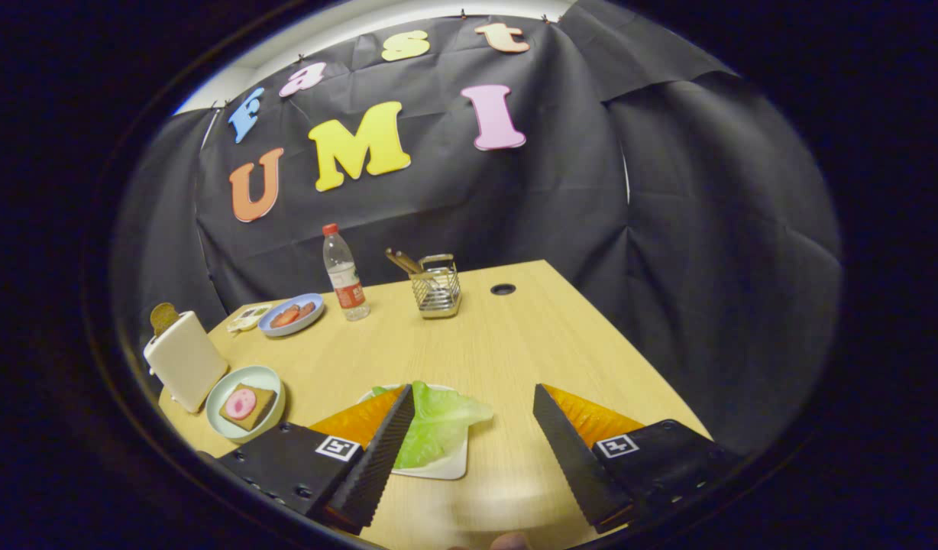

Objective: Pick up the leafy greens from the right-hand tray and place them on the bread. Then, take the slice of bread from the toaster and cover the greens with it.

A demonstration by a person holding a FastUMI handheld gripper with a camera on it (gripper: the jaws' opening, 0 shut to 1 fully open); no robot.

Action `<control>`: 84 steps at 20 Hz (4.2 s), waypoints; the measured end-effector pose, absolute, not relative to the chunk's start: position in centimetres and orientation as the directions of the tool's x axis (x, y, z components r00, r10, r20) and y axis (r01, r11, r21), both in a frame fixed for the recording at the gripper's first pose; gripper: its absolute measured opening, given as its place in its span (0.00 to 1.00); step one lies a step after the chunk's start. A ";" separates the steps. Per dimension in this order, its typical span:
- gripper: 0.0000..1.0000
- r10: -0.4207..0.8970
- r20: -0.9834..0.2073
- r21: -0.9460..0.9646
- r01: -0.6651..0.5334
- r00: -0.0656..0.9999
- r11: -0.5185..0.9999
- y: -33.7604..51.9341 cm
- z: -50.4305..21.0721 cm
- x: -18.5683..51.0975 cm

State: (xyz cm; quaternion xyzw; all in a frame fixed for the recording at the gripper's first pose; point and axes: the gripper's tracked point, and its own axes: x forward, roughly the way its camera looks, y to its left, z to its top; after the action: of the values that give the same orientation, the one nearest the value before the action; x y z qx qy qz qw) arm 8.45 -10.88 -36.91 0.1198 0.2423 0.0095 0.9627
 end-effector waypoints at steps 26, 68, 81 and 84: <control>0.00 0.104 -0.544 0.235 0.032 0.833 0.972 -8.8 -40.5 12.1; 0.00 0.355 -0.534 0.381 -0.156 0.768 0.911 31.9 -28.7 7.7; 0.00 0.206 -0.590 0.245 -0.071 0.781 0.967 24.5 -35.7 9.2; 0.00 0.183 -0.595 0.208 -0.070 0.782 0.976 23.6 -36.8 9.4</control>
State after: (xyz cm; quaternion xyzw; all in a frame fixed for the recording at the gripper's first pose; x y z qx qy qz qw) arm 9.37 23.64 -36.78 0.0875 0.3228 0.0674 0.9400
